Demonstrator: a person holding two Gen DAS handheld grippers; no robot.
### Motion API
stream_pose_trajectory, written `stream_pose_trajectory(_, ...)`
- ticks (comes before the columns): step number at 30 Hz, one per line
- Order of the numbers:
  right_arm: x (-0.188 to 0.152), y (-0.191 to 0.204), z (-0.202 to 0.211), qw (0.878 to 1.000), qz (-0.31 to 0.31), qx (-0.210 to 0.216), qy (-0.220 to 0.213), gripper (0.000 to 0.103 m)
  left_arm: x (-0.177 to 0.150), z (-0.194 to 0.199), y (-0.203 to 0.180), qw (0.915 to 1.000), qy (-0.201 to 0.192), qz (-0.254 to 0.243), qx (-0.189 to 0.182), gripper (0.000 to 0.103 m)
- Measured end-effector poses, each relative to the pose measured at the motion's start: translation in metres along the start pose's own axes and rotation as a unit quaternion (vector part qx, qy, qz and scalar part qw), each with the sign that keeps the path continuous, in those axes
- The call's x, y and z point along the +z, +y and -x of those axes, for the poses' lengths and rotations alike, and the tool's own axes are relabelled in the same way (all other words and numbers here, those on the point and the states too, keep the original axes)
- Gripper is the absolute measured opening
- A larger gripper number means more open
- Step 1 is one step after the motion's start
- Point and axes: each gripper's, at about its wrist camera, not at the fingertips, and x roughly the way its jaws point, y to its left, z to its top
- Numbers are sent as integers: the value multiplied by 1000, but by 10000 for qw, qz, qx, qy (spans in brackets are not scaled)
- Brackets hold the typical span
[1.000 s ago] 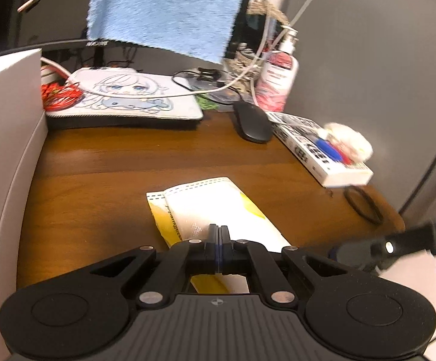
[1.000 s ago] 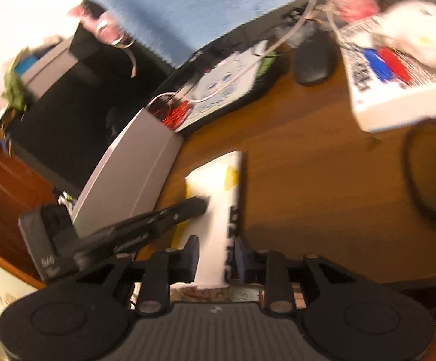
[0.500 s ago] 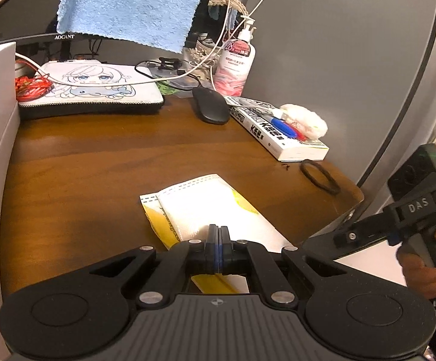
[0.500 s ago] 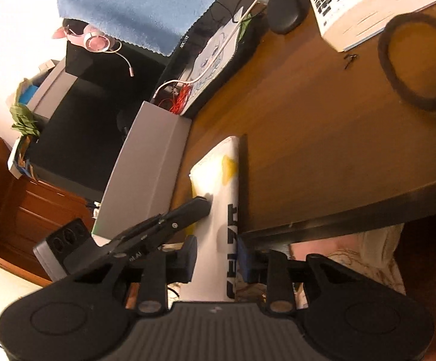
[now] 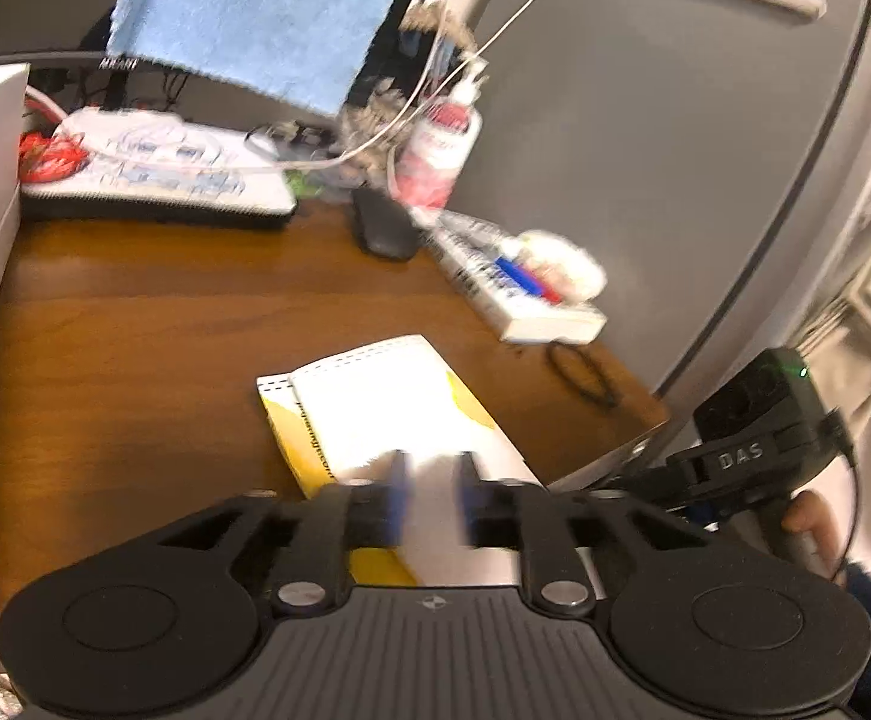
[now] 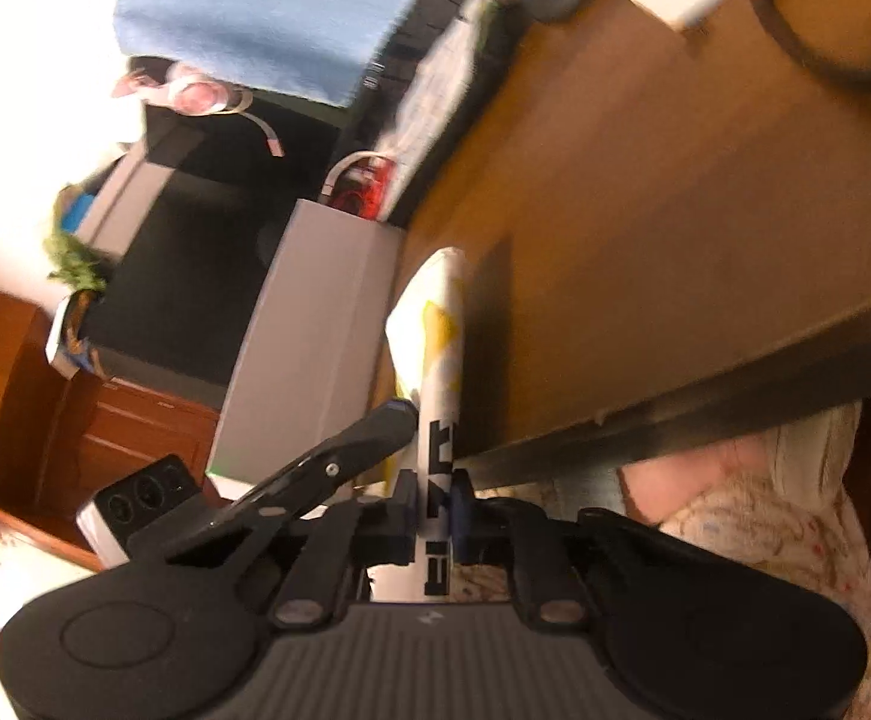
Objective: Fold shopping bag
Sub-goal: 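Grasp the folded bag strip with both tools and lift it off the desk, then open the right tool and hold the strip upright in the left tool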
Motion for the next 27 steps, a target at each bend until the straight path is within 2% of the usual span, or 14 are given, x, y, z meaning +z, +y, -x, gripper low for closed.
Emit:
stream_pose_trajectory(1, -1, 5, 5, 9998, 167, 15, -95, 8, 1, 4, -2, 10000, -66, 11, -63, 55)
stream_pose_trajectory(3, -2, 11, 17, 9985, 418, 108, -329, 8, 9, 17, -3, 9996, -249, 65, -68, 70)
stream_pose_trajectory(5, -2, 13, 31, 9965, 493, 353, -580, 8, 15, 25, -3, 9987, -432, 264, -110, 78)
stream_pose_trajectory(9, 1, 12, 56, 9894, 598, 885, -984, 8, 26, 33, 6, 9931, -601, 842, -553, 86)
stream_pose_trajectory(11, 2, 13, 64, 9845, 666, 1225, -1068, 8, 31, 32, 12, 9876, -577, 1140, -918, 89)
stream_pose_trajectory(14, 2, 15, 70, 9746, 856, 1785, -1045, 8, 37, 28, 21, 9732, -546, 1526, -1630, 89)
stream_pose_trajectory(20, 10, 28, 63, 9597, 1191, 2442, -719, 8, 39, 18, 29, 9489, -508, 1854, -2501, 89)
stream_pose_trajectory(21, 9, 29, 61, 9579, 1223, 2523, -619, 8, 40, 16, 30, 9442, -500, 1905, -2640, 87)
stream_pose_trajectory(22, 9, 30, 59, 9574, 1244, 2550, -545, 8, 39, 16, 30, 9428, -490, 1924, -2679, 78)
stream_pose_trajectory(23, 10, 31, 56, 9574, 1261, 2552, -489, 8, 42, 21, 29, 9421, -473, 1930, -2701, 57)
stream_pose_trajectory(24, 12, 31, 54, 9575, 1265, 2557, -439, 8, 42, 21, 29, 9425, -458, 1937, -2684, 47)
stream_pose_trajectory(26, 14, 29, 49, 9573, 1207, 2602, -371, 8, 41, 25, 25, 9485, -530, 1837, -2526, 21)
stream_pose_trajectory(27, 13, 29, 47, 9576, 1183, 2604, -351, 8, 41, 27, 23, 9516, -572, 1780, -2440, 15)
